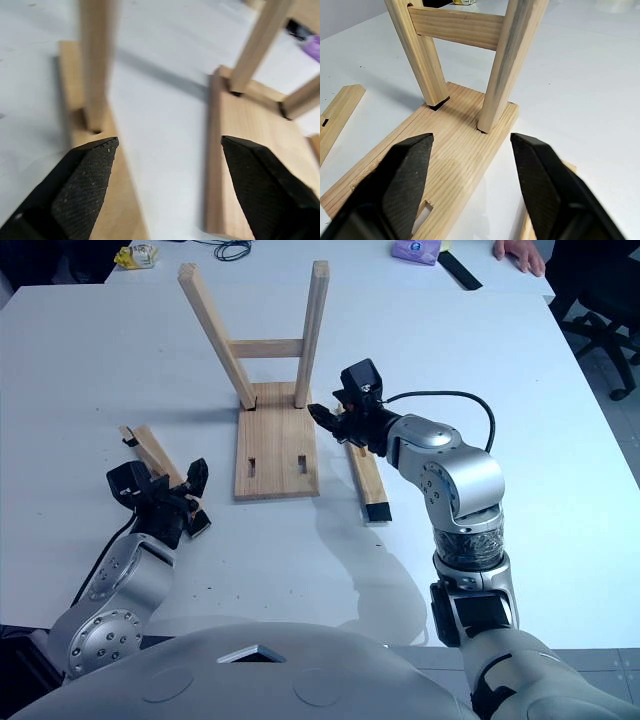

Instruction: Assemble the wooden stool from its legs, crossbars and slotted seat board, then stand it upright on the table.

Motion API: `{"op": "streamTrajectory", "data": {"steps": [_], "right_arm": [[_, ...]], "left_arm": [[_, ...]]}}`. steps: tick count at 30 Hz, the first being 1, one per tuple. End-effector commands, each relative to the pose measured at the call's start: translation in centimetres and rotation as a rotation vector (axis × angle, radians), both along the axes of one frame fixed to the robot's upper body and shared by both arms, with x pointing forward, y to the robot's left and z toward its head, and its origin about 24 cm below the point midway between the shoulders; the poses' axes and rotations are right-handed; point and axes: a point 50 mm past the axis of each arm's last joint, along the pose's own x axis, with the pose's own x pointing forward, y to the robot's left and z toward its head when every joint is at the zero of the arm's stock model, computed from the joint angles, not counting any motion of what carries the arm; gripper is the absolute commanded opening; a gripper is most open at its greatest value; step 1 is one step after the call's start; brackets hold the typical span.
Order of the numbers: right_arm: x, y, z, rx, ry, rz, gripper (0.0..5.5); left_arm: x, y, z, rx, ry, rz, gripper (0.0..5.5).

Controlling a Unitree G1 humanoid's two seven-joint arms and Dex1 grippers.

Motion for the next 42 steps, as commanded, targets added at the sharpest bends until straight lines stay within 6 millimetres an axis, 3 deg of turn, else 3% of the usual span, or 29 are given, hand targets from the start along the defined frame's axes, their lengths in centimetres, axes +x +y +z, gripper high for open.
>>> {"op": "streamTrajectory", "data": {"steps": [1, 6, 9, 15, 20, 28, 39, 42], "right_arm": [[0.1, -0.2, 0.1, -0.016, 0.005, 0.011, 2.85], [0.5, -0.2, 0.4, -0.028, 0.006, 0.031, 2.85], [0.8, 0.2, 0.5, -0.026, 0.005, 0.044, 2.85], [1.5, 1.1, 1.0, -0.002, -0.016, 0.053, 2.85], [1.5, 1.4, 1.0, 0.014, -0.013, 0.044, 2.85], [1.3, 1.9, 0.8, 0.041, -0.008, 0.026, 2.85], [0.6, 2.7, 0.4, 0.085, -0.011, -0.022, 2.85], [0.5, 2.7, 0.4, 0.098, -0.017, -0.047, 2.85]], "left_arm": [[-0.2, -1.3, 0.5, -0.039, 0.03, 0.055, 4.33], [0.1, -1.7, 1.1, -0.006, 0.046, 0.143, 4.63], [1.5, -1.7, 0.4, -0.002, 0.057, 0.191, 4.63], [4.5, 0.0, -2.2, -0.008, 0.113, 0.3, 4.63], [5.2, 1.7, -4.3, -0.042, 0.217, 0.349, 4.63], [5.3, 0.3, -4.8, -0.083, 0.289, 0.225, 4.63], [5.5, 0.3, -5.5, -0.009, 0.39, 0.126, 4.63], [5.6, 0.8, -5.9, 0.019, 0.427, 0.116, 4.23]]}}
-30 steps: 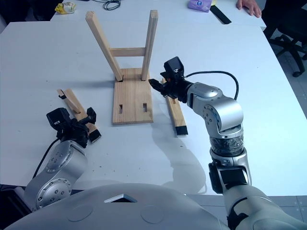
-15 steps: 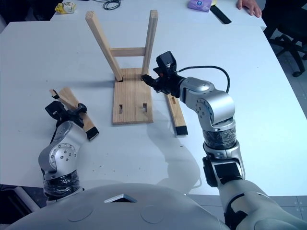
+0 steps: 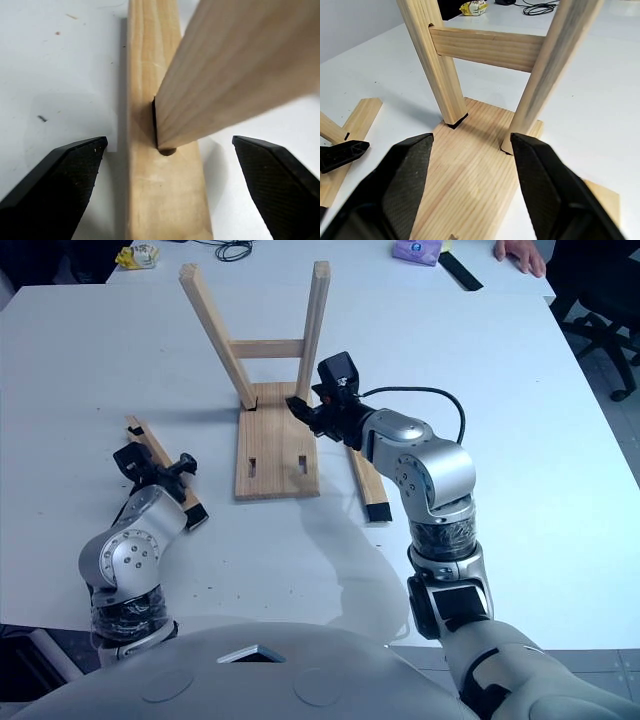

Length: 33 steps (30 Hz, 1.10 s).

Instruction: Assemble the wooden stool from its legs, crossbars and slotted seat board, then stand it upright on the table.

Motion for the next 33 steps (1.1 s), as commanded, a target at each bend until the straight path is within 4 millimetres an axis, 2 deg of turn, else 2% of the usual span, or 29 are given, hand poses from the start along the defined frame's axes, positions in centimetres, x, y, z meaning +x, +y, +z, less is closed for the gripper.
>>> {"op": "streamTrajectory", "data": {"steps": [1, 8, 16, 20, 25, 28, 33], "right_arm": [[0.0, -0.3, 0.3, 0.023, -0.022, -0.046, 2.85], [-0.4, -0.1, 0.2, 0.044, -0.025, -0.069, 2.85], [-0.7, -0.1, 0.1, 0.061, -0.028, -0.108, 2.85], [-0.9, -0.2, 0.1, 0.07, -0.028, -0.124, 2.85], [-1.1, -0.1, 0.4, 0.096, -0.039, -0.148, 2.85], [-1.2, -0.1, 0.6, 0.109, -0.045, -0.173, 2.85], [-1.4, -0.1, 0.4, 0.106, -0.04, -0.174, 2.85]], "left_arm": [[-0.7, -1.0, -2.5, -0.073, 0.157, -0.046, 4.09], [-1.6, 0.0, -2.9, -0.035, 0.241, -0.019, 3.17], [-3.2, 2.0, -2.2, 0.036, 0.274, -0.064, 2.16], [-3.8, 3.4, -2.0, 0.105, 0.307, -0.124, 2.15], [-4.4, 6.6, -1.9, 0.222, 0.365, -0.191, 2.15], [-3.6, 7.8, -1.3, 0.208, 0.263, -0.21, 2.15], [-1.4, 7.3, 1.3, 0.172, -0.005, -0.226, 2.15]]}}
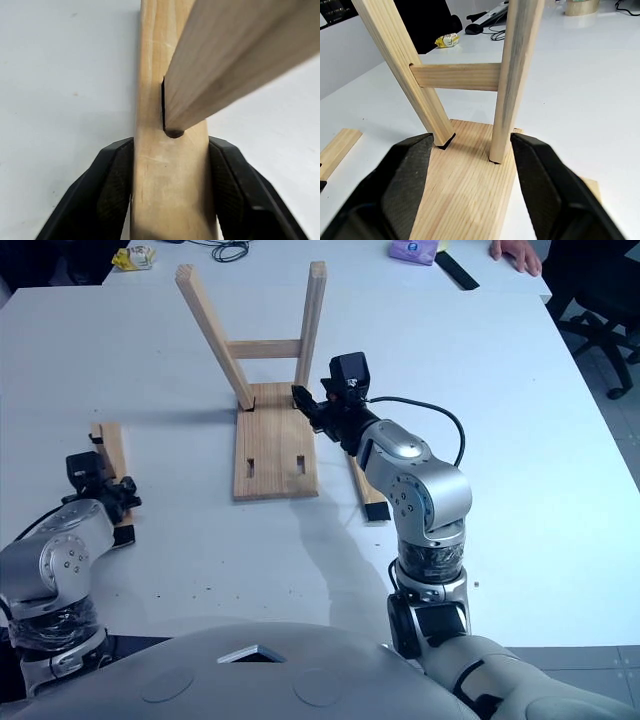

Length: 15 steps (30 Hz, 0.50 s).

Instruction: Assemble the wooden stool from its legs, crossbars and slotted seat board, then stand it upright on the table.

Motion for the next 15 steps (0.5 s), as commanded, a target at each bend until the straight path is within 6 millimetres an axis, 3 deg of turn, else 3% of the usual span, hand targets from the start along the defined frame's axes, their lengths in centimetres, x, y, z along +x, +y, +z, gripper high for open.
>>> {"op": "streamTrajectory", "data": {"steps": [1, 6, 15], "right_arm": [[-0.2, 0.0, 0.1, -0.003, -0.008, 0.013, 2.85], [0.7, -0.2, 1.3, -0.014, -0.07, 0.121, 2.85], [2.1, -1.1, 3.5, 0.015, -0.147, 0.313, 2.85]], "left_arm": [[1.6, -1.2, 1.5, -0.113, -0.186, -0.049, 2.15], [3.9, -3.4, 5.3, -0.378, -0.533, -0.196, 2.15], [4.4, -3.4, 8.6, -0.527, -0.746, -0.403, 2.15]]}}
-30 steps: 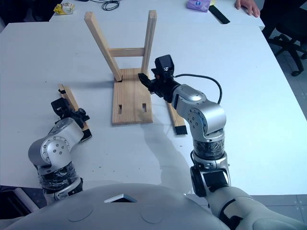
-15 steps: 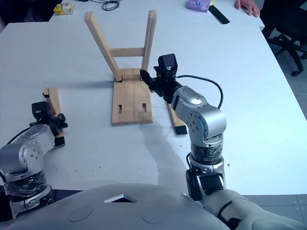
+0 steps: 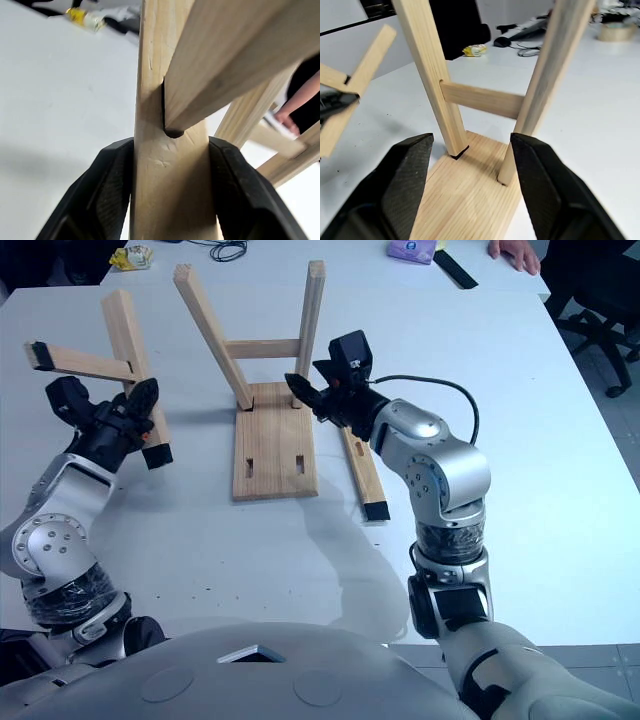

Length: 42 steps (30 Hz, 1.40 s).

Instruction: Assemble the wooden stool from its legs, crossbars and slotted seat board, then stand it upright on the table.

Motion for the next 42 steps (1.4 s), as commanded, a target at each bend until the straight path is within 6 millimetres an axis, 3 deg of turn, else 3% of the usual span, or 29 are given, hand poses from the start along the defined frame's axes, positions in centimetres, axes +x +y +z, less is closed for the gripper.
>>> {"op": "streamTrajectory", "data": {"steps": [1, 11, 17, 28, 32, 42], "right_arm": [[0.4, 0.2, 1.6, 0.052, -0.035, 0.111, 2.85], [1.8, 0.1, 5.2, 0.216, -0.02, 0.344, 2.85], [1.9, 0.1, 8.4, 0.449, 0.014, 0.574, 3.0], [0.9, 1.4, 11.9, 0.572, -0.02, 0.82, 4.46], [1.0, 0.8, 12.6, 0.597, 0.014, 0.853, 4.5], [-0.9, 0.8, 13.8, 0.673, 0.052, 1.04, 4.5]], "left_arm": [[0.3, -0.6, 2.2, -0.014, -0.126, -0.119, 2.15], [-0.4, -1.4, 7.0, -0.036, -0.432, -0.412, 2.15], [-0.3, -2.6, 9.9, -0.09, -0.59, -0.675, 2.15], [-1.1, -6.7, 10.4, -0.165, -0.598, -1.044, 2.15], [-1.7, -7.1, 10.8, -0.18, -0.606, -1.114, 2.15], [-2.4, -8.2, 11.2, -0.252, -0.639, -1.163, 2.15]]}}
